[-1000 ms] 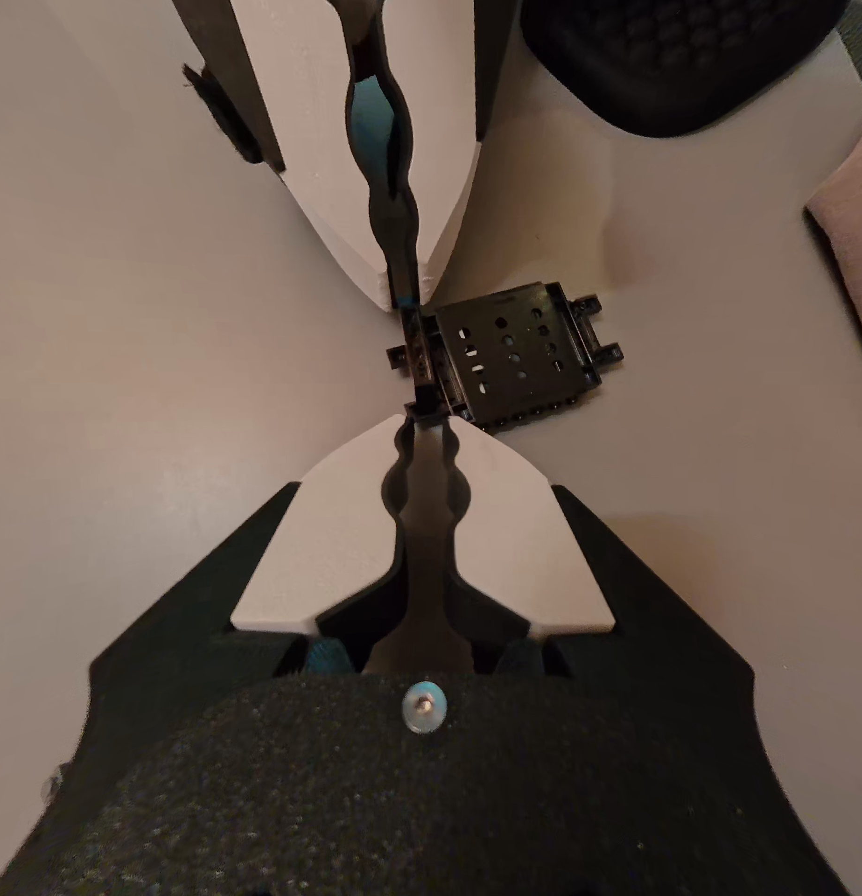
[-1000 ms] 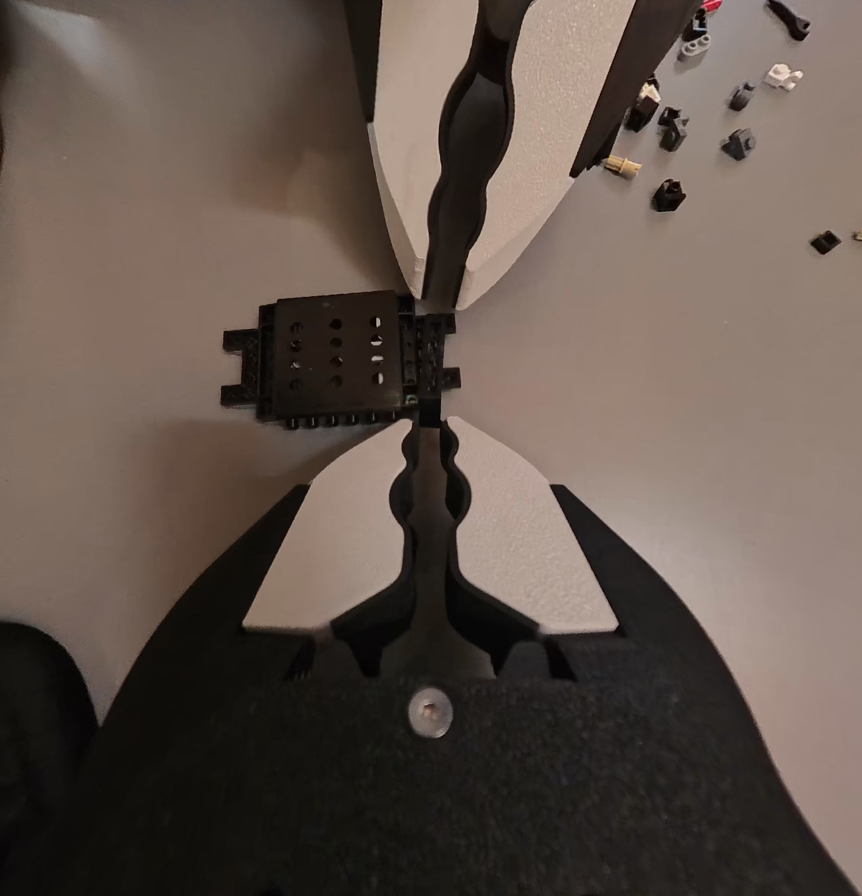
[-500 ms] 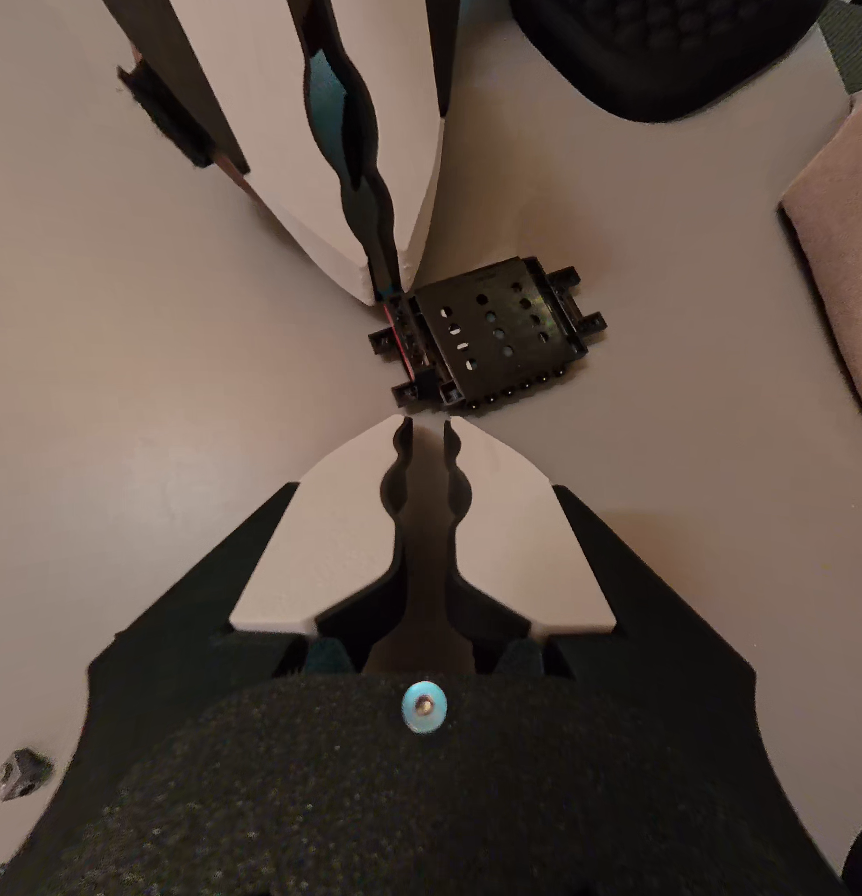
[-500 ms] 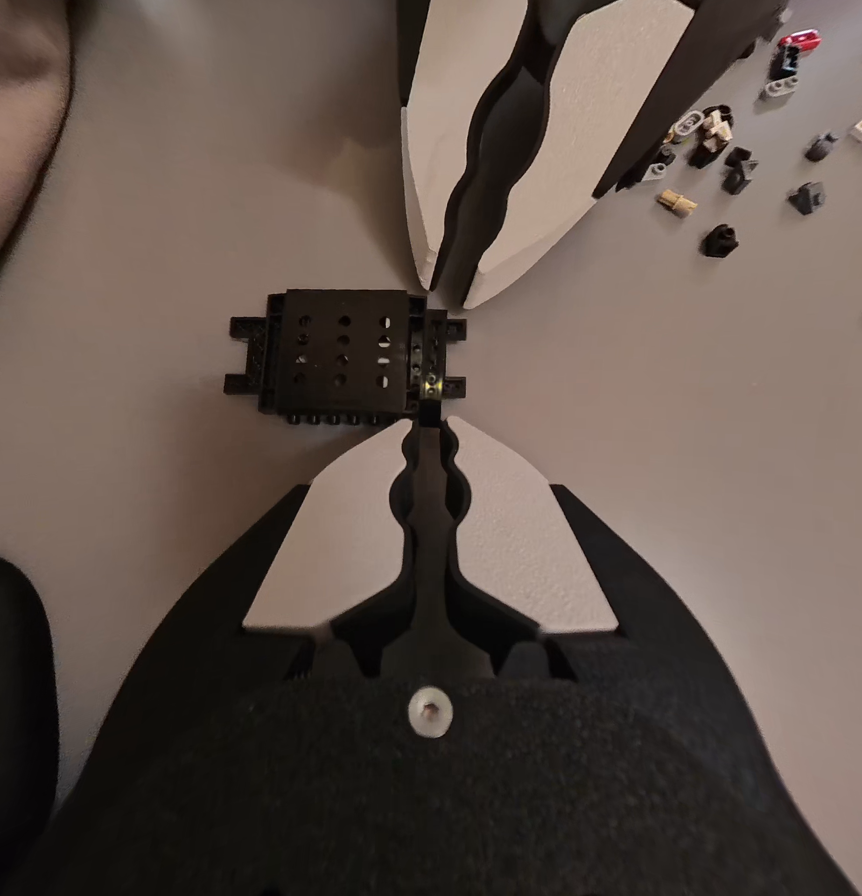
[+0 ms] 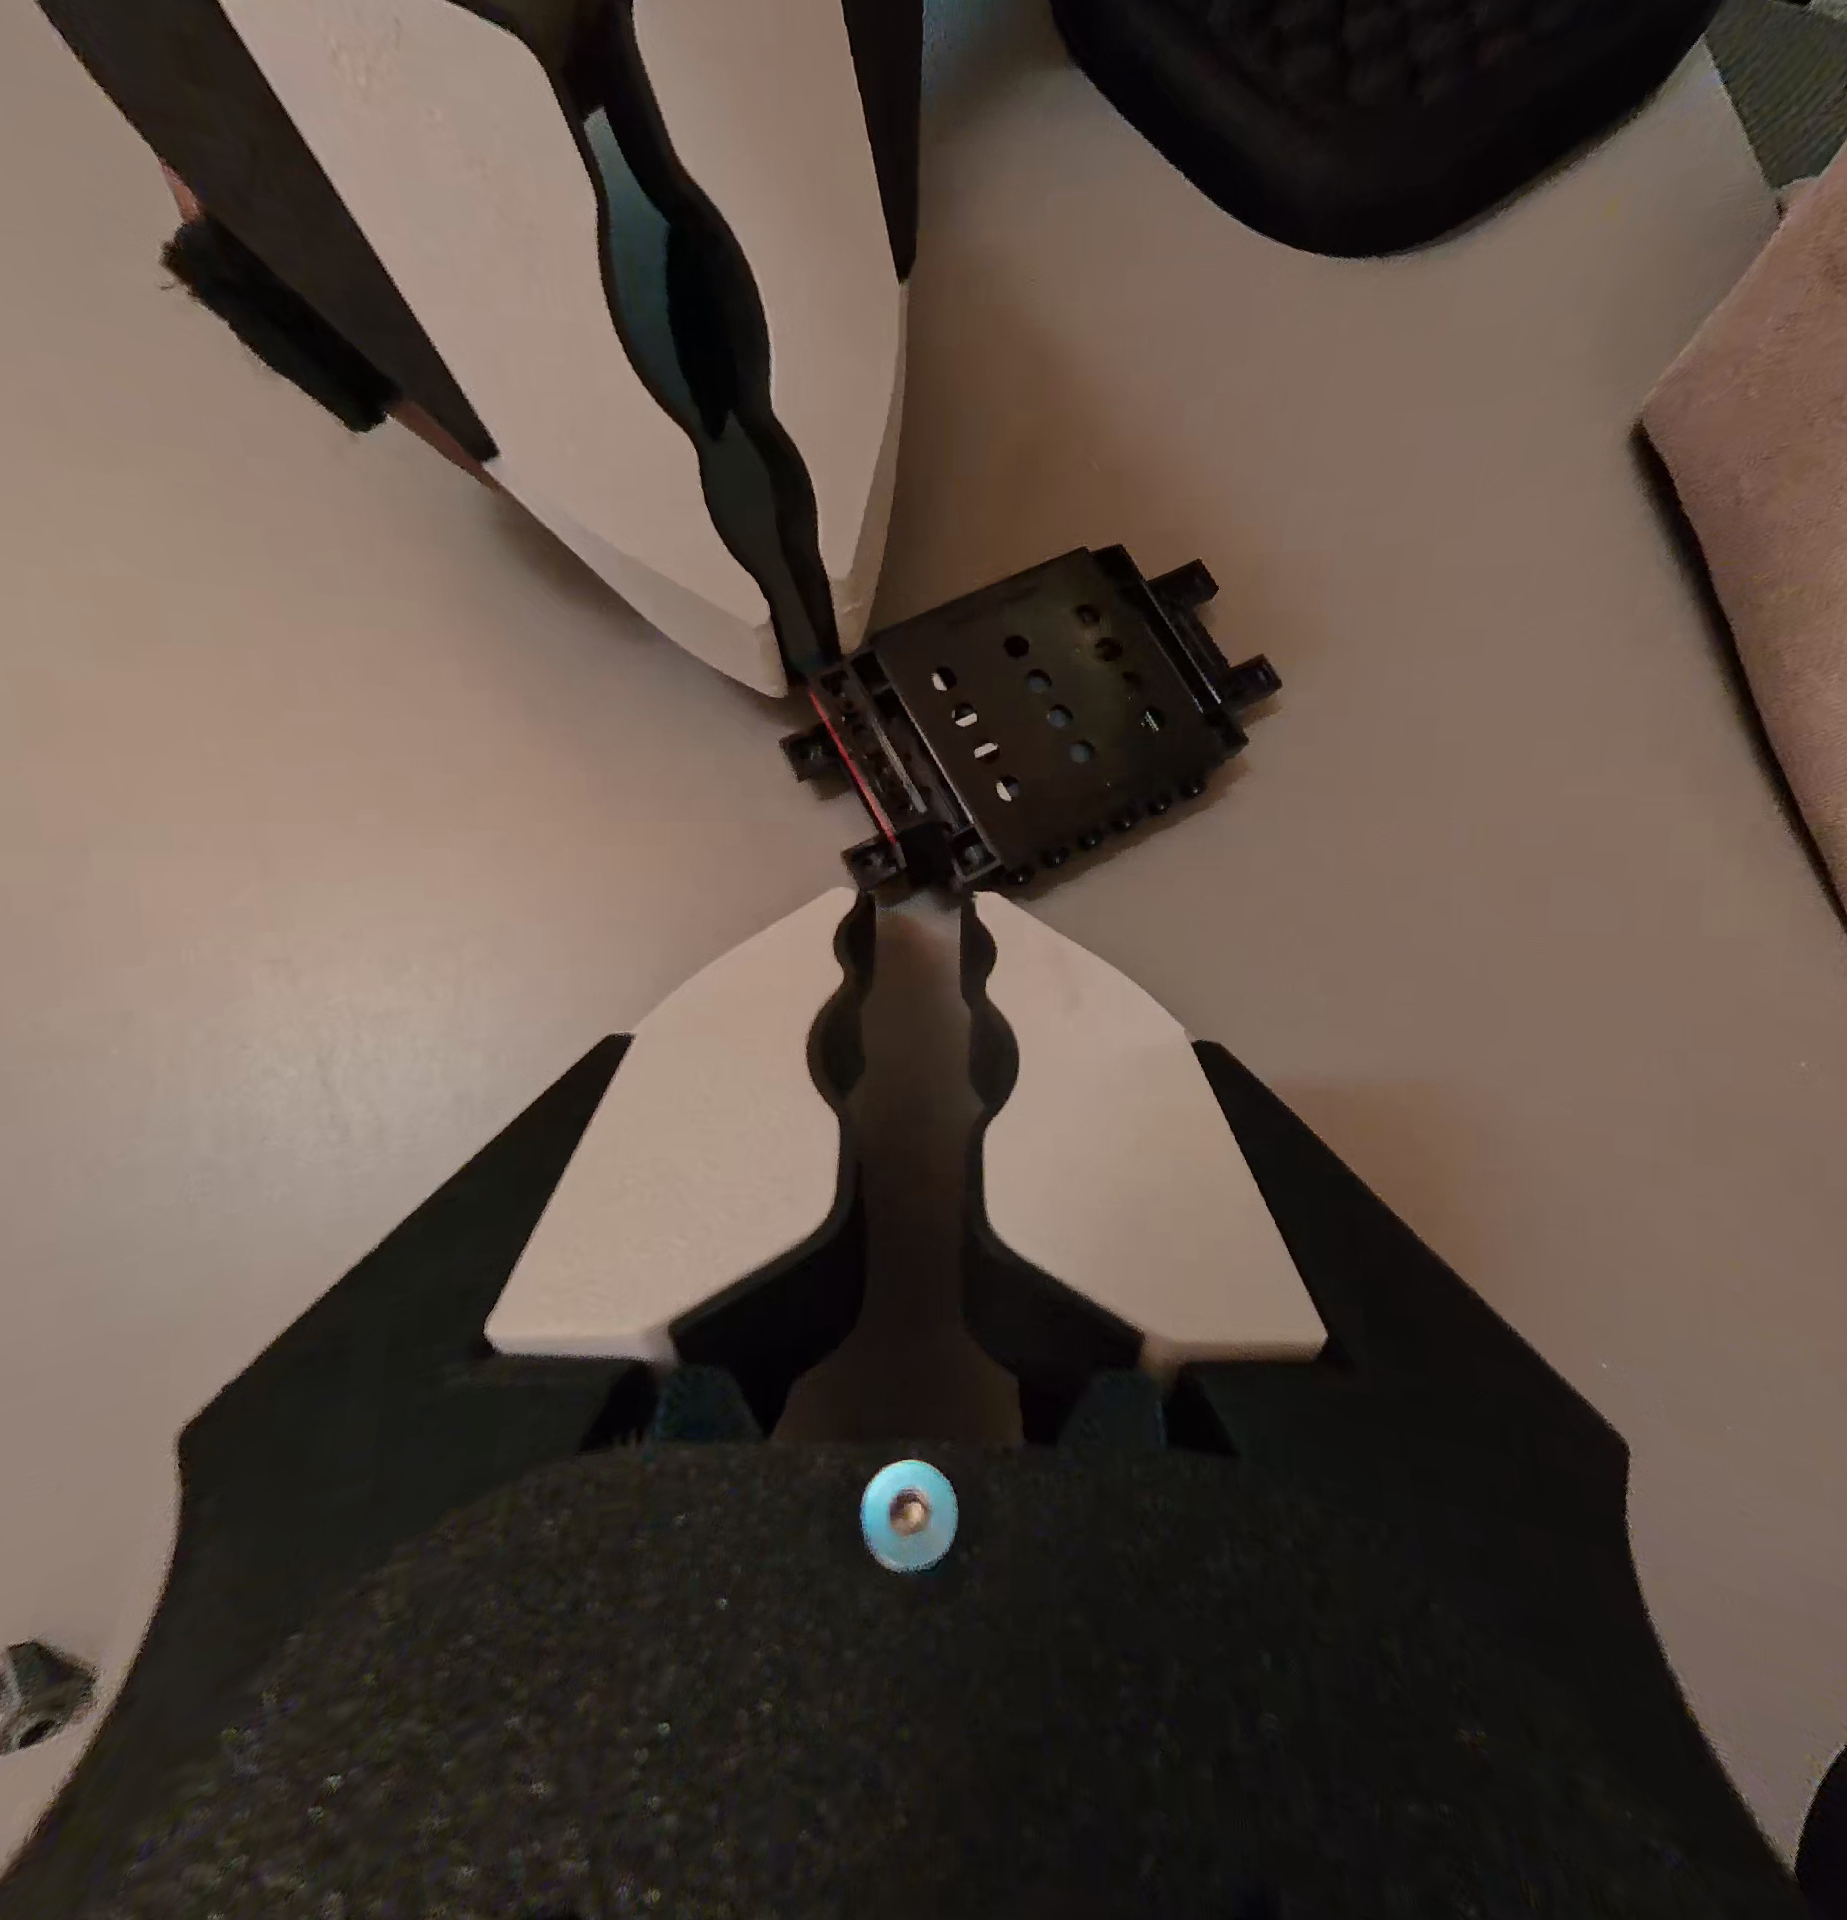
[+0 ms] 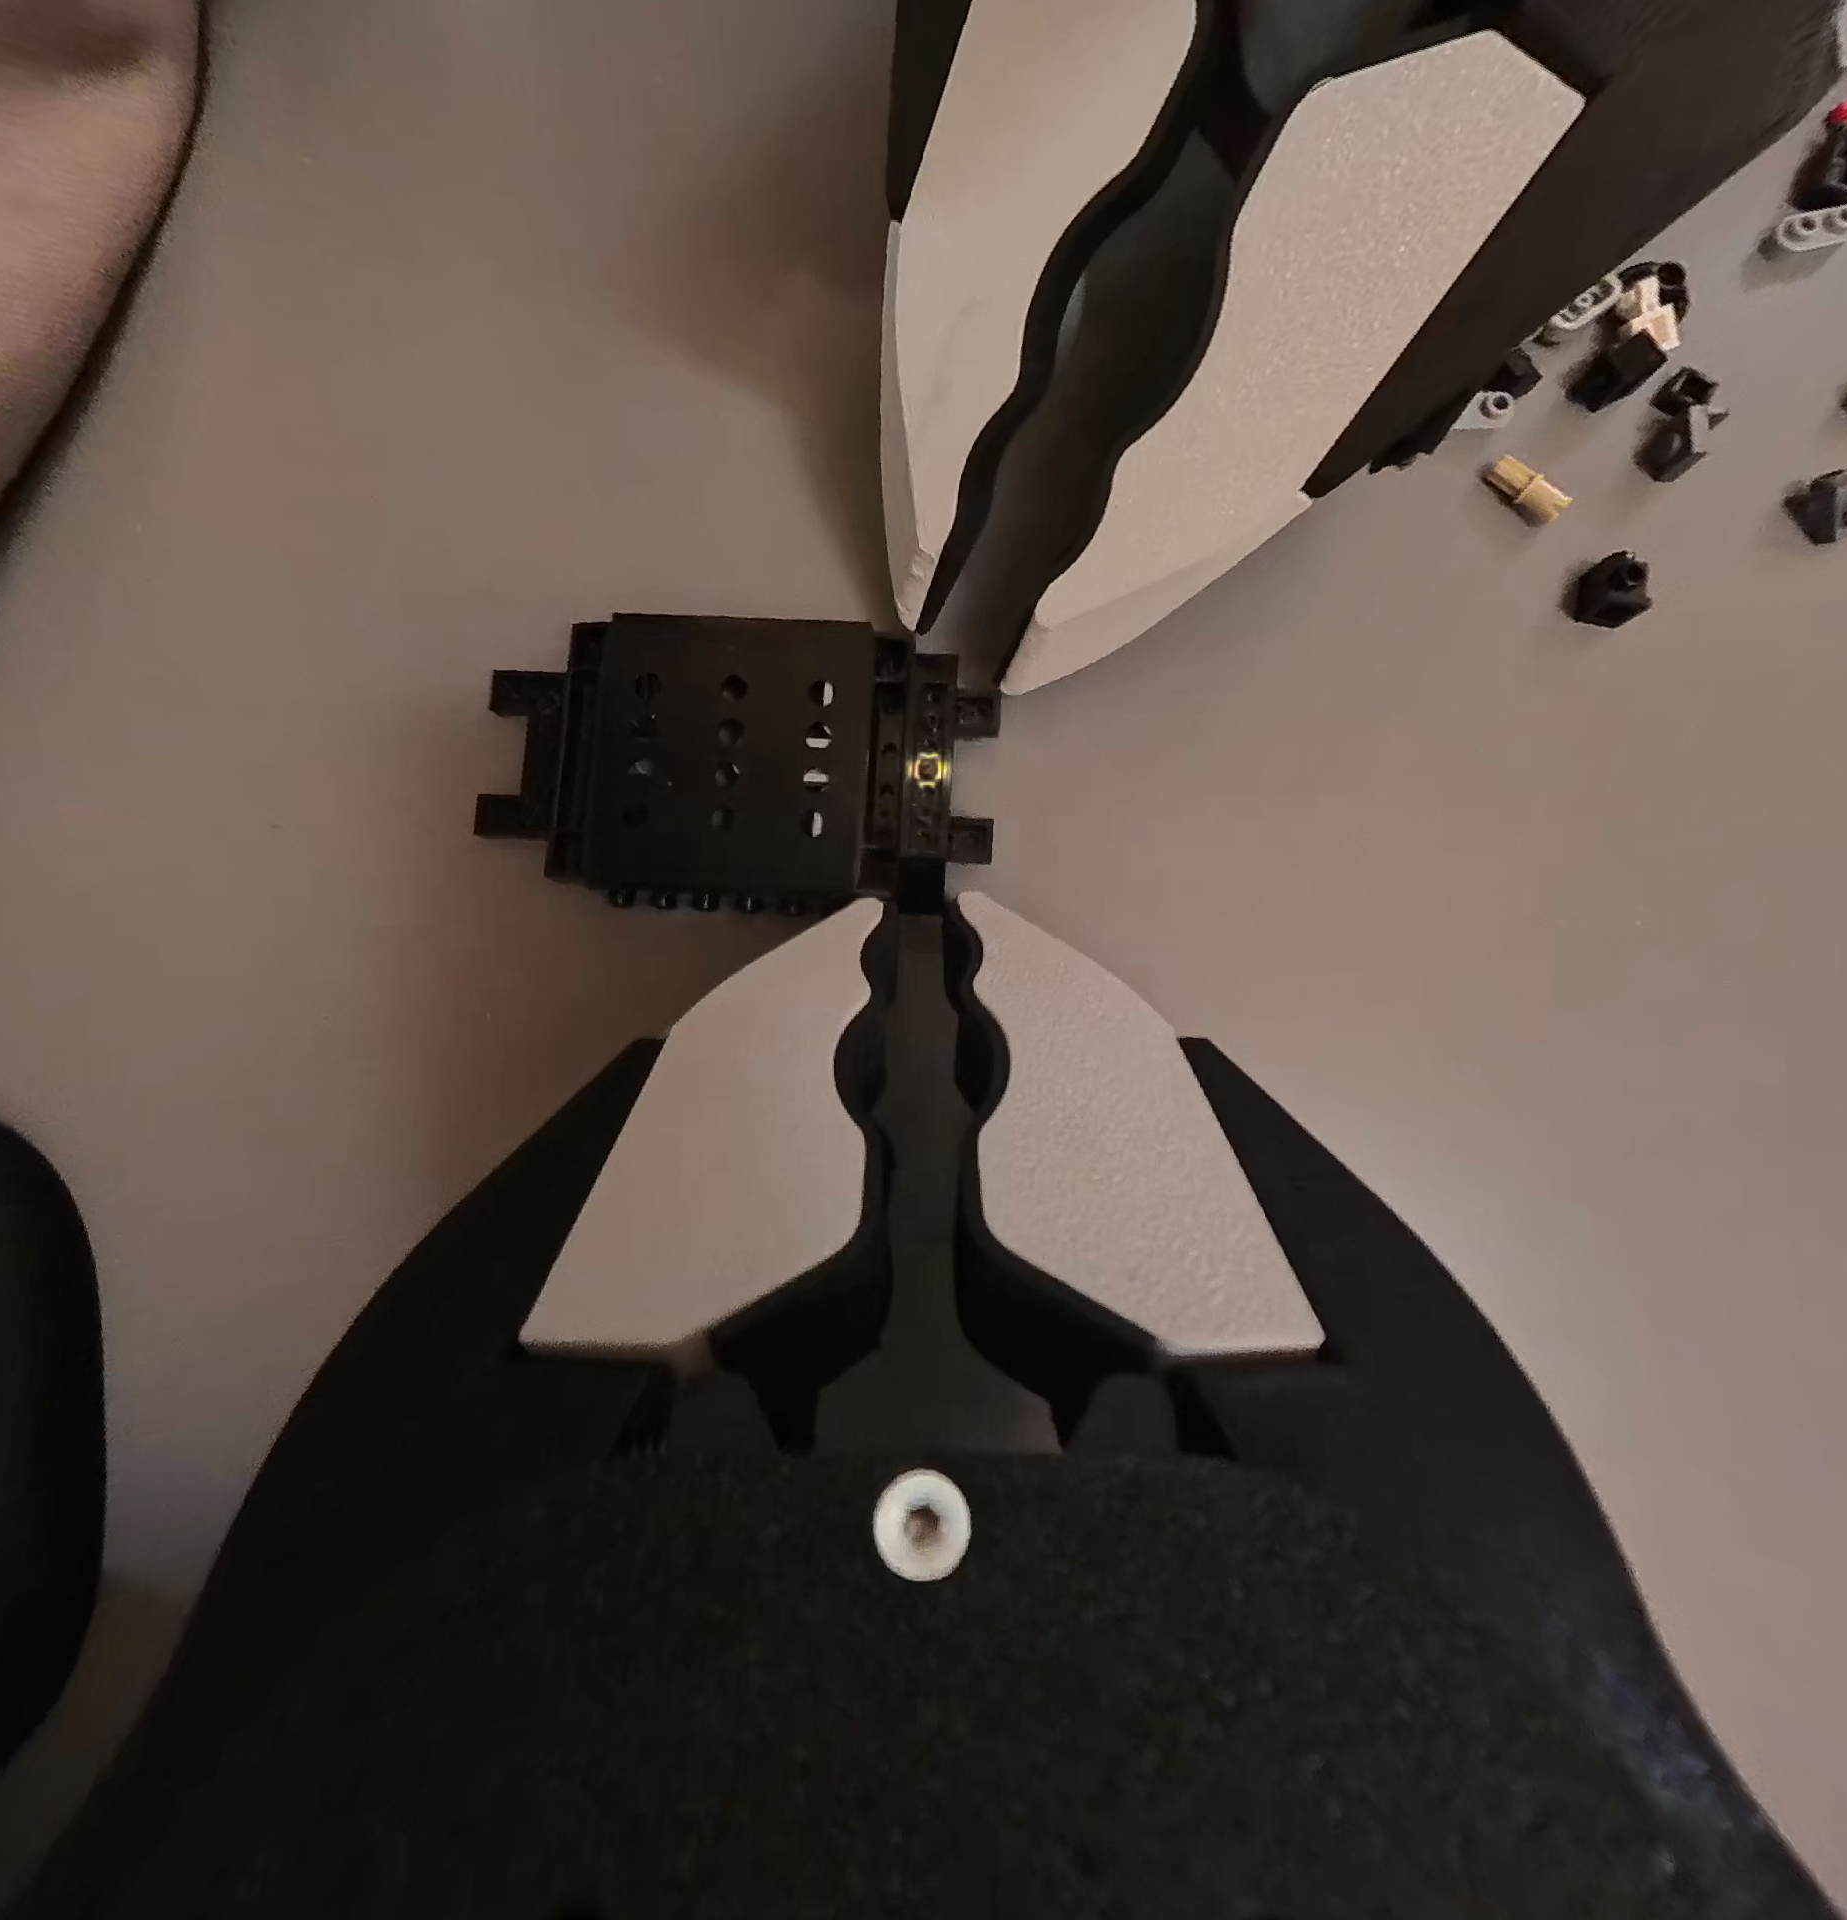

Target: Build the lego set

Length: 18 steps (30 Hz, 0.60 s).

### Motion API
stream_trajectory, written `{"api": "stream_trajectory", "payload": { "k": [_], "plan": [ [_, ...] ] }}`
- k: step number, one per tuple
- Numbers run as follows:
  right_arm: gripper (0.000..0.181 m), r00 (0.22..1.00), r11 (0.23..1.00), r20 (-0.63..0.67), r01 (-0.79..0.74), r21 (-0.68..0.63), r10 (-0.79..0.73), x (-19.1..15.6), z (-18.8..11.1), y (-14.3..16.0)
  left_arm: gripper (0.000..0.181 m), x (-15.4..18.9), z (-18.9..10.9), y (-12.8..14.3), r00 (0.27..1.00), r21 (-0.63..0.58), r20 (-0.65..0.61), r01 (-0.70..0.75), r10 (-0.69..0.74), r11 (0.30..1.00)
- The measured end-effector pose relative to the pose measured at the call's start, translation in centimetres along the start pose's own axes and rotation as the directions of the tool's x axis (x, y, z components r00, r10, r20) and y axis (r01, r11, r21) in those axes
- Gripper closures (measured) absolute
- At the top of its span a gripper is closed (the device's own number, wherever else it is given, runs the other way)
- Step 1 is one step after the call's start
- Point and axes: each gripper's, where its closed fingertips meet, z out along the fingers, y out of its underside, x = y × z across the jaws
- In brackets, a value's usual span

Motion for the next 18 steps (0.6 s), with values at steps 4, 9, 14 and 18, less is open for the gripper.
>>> {"api": "stream_trajectory", "payload": {
  "k": [4, 9, 14, 18],
  "plan": [
    [0.173, 1.0, 1.0, 0.021, 0.016, -0.026, -0.016, -0.06, 0.03, 0.07, 0.166, 0.32, -0.03, -0.02, 1.0, 0.011, -0.016, -0.008, 0.008, 1.0],
    [0.173, 0.999, 0.999, 0.042, 0.021, -0.024, -0.02, -0.19, -0.06, -0.26, 0.165, 0.67, -0.07, -0.14, 0.999, 0.025, -0.038, -0.007, 0.008, 1.0],
    [0.172, 0.998, 1.0, 0.068, 0.011, -0.027, -0.009, -0.31, 0.08, -0.19, 0.164, 0.8, -0.05, -0.27, 0.999, 0.032, -0.045, -0.008, 0.009, 0.999],
    [0.172, 0.996, 1.0, 0.094, -0.005, -0.02, 0.007, -0.43, -0.01, -0.22, 0.164, 0.9, -0.21, -0.48, 0.998, 0.048, -0.056, 0.002, 0.001, 0.999]
  ]
}}
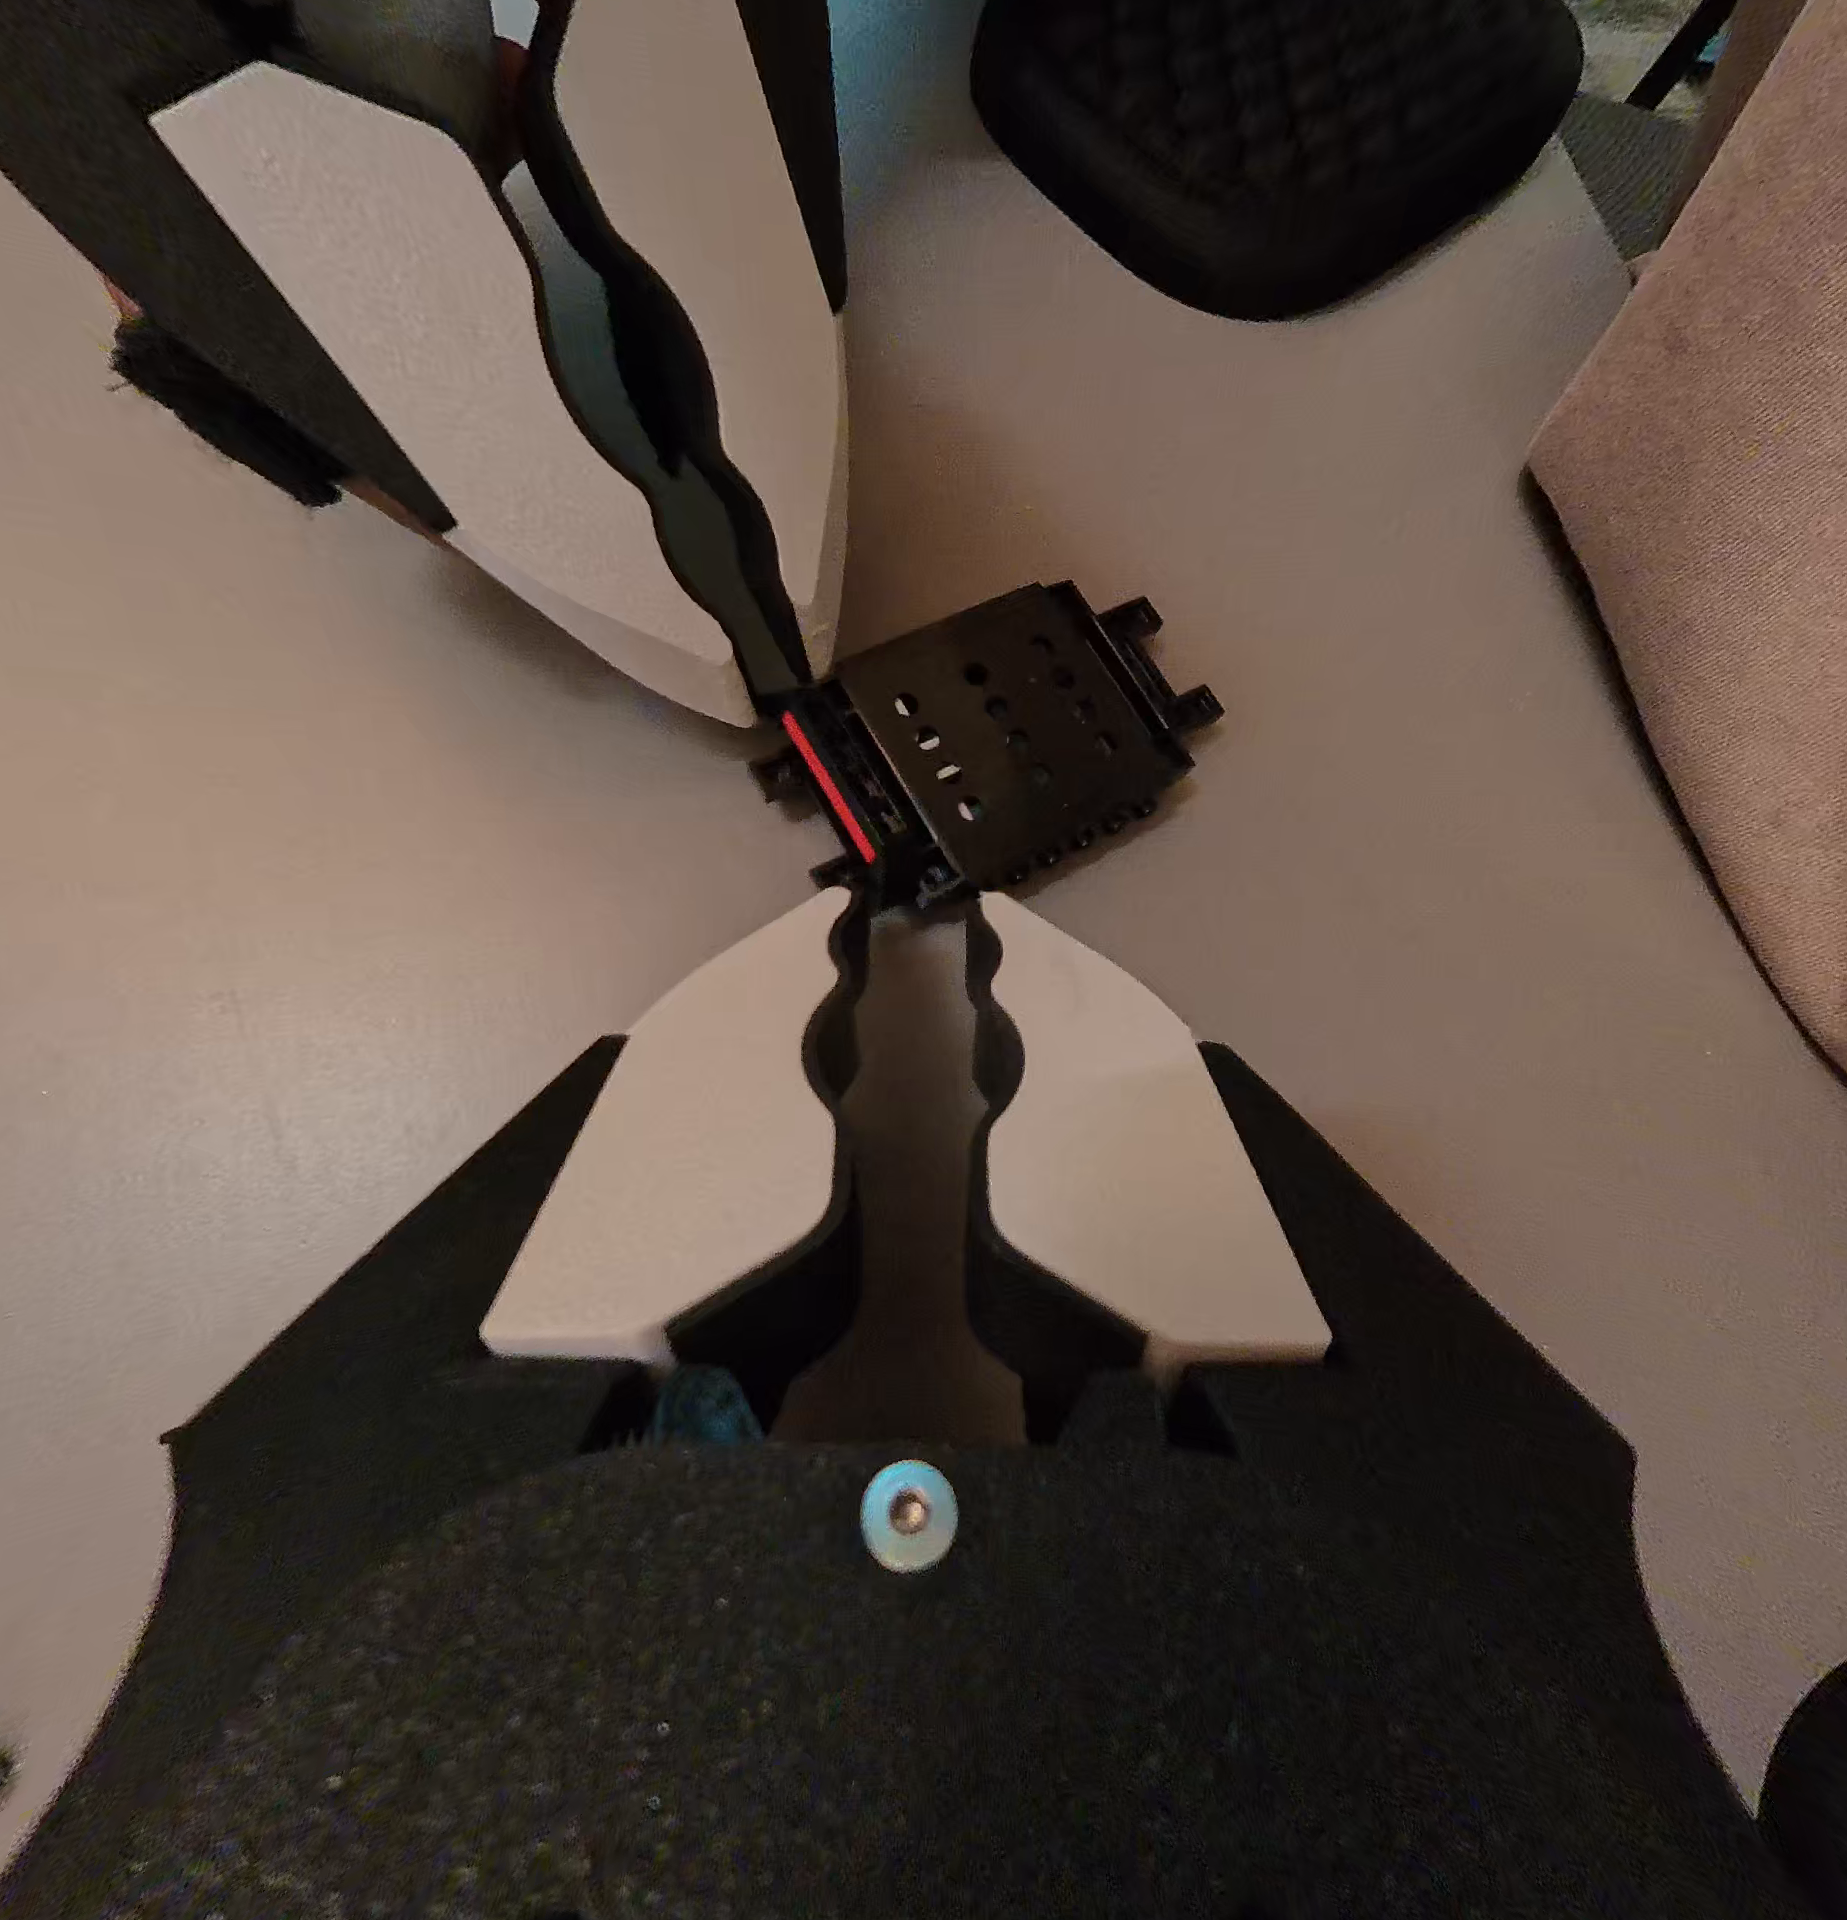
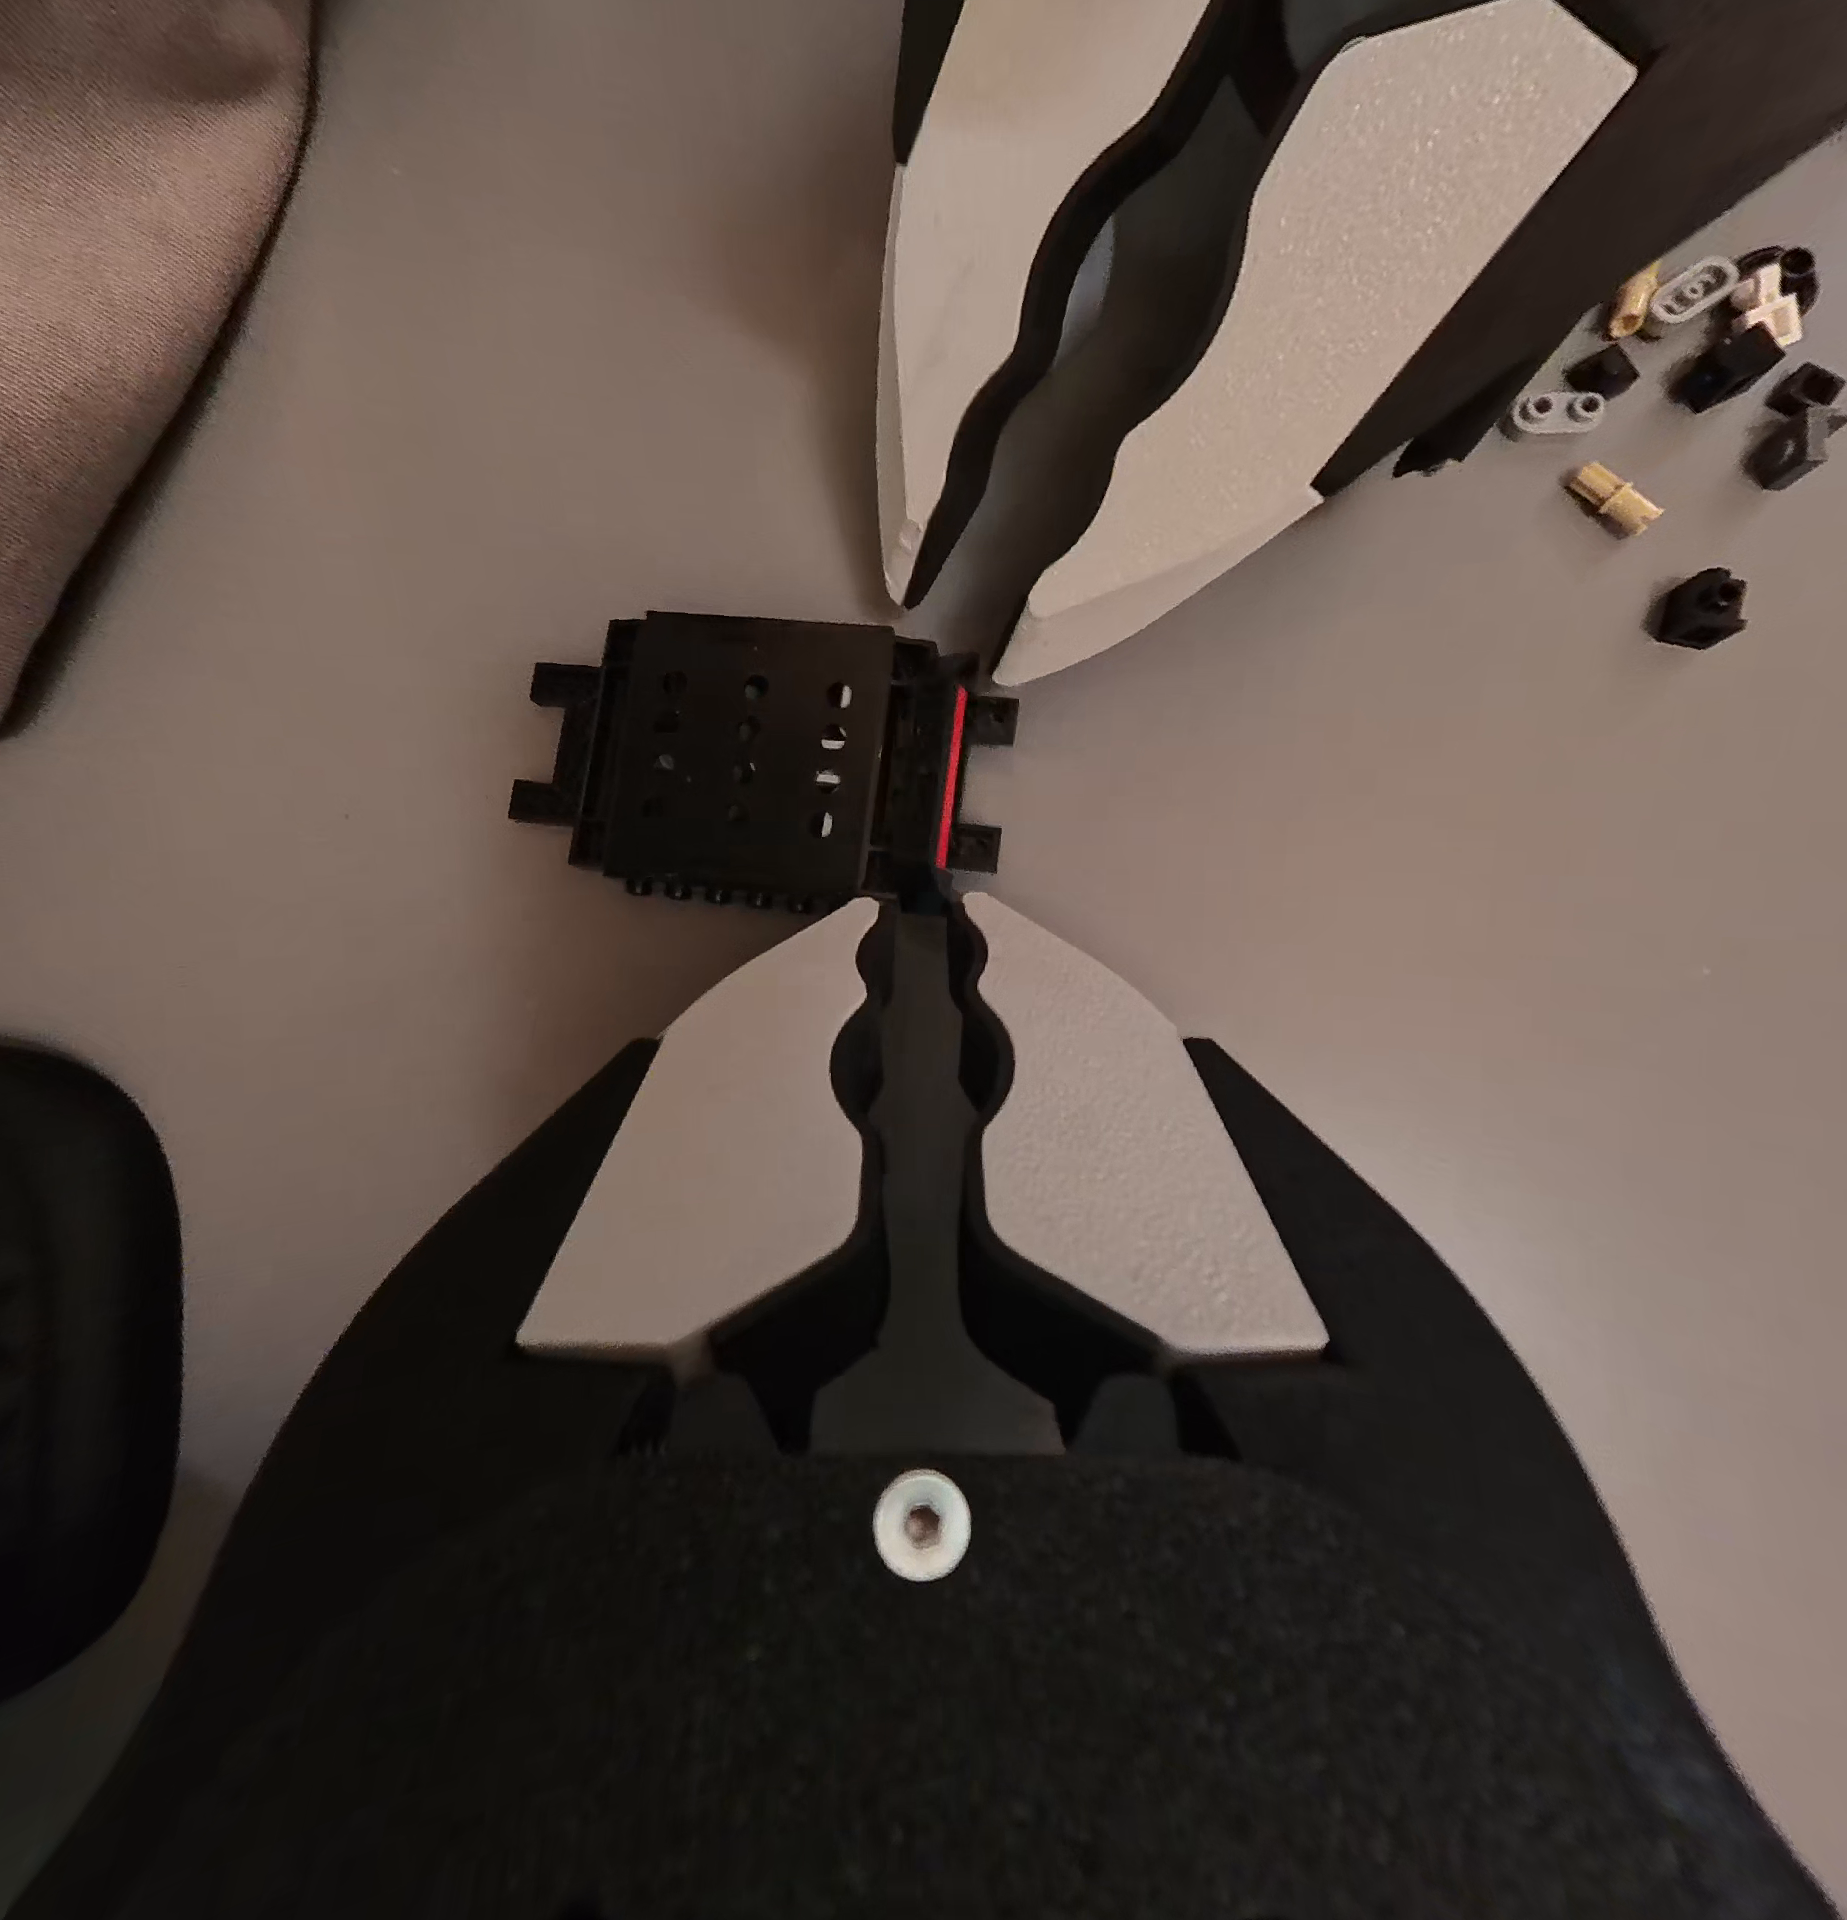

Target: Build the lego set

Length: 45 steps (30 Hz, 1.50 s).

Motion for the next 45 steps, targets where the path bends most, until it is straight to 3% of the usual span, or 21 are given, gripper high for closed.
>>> {"api": "stream_trajectory", "payload": {
  "k": [25, 36, 45],
  "plan": [
    [0.171, 0.978, 0.986, 0.152, -0.151, 0.068, 0.14, -0.2, -0.3, -0.6, 0.169, -0.2, -0.1, -0.3, 0.994, 0.027, -0.057, 0.09, -0.088, 0.996],
    [0.166, 0.998, 0.997, 0.036, -0.046, 0.06, 0.044, 0.2, -0.4, -1.6, 0.173, -0.3, -0.1, -0.2, 0.991, 0.031, -0.068, 0.119, -0.116, 0.992],
    [0.167, 0.995, 0.998, 0.081, -0.053, 0.028, 0.051, -0.2, 0.2, -1.4, 0.167, 0.0, -0.2, -0.1, 0.991, 0.019, -0.074, 0.111, -0.109, 0.994]
  ]
}}
